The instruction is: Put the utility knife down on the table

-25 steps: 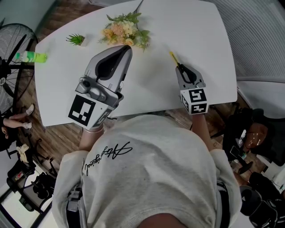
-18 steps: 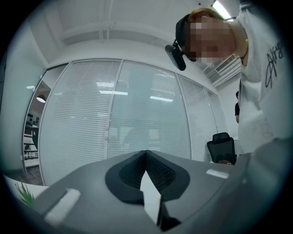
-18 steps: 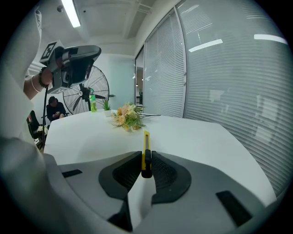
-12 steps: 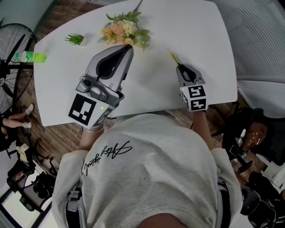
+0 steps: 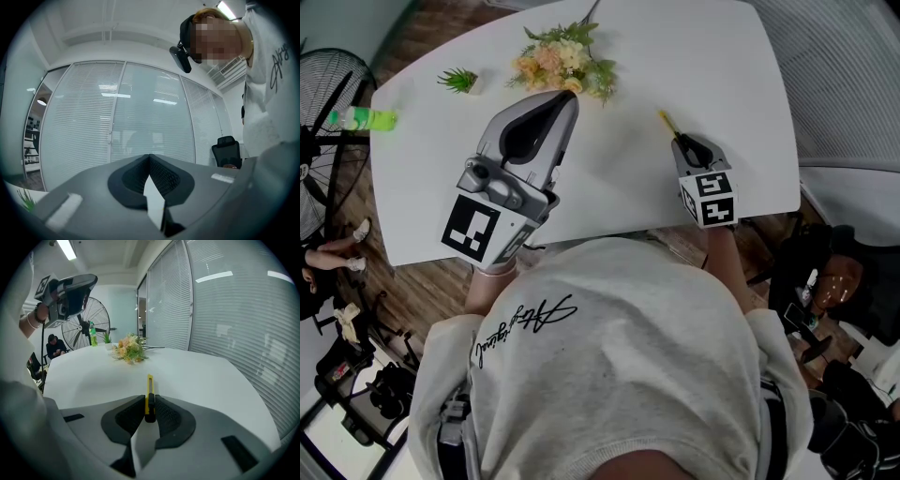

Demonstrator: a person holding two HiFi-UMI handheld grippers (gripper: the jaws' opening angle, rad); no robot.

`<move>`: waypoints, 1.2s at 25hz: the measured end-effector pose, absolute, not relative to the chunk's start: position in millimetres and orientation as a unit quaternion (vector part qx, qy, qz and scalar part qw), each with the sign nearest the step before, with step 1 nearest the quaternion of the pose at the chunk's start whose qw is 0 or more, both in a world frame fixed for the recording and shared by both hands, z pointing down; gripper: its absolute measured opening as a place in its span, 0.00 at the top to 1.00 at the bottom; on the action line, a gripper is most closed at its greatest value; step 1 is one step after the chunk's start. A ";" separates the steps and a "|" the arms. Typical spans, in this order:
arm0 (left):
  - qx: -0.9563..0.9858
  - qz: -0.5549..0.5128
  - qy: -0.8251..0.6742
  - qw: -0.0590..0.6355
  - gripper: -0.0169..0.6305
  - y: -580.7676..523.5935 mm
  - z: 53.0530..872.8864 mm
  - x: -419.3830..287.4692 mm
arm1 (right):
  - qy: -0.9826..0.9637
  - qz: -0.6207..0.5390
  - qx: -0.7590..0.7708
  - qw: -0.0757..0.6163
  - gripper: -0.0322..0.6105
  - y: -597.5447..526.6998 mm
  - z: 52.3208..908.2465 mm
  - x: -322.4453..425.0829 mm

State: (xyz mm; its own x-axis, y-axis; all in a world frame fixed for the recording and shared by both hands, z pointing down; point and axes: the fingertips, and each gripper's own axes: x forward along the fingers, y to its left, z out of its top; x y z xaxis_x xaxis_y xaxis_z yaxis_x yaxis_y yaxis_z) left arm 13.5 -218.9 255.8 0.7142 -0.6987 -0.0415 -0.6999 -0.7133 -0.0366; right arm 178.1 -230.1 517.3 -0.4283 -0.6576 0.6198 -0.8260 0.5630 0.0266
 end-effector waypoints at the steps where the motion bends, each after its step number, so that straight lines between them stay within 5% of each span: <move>1: -0.925 0.013 0.378 0.025 0.98 -218.7 255.3 13.0 | -0.832 0.143 0.445 0.299 0.84 -230.2 517.9 178.1; 30: -0.923 0.022 0.383 0.025 0.98 -213.6 255.0 4.3 | -0.814 0.184 0.434 0.339 0.84 -233.3 530.3 177.4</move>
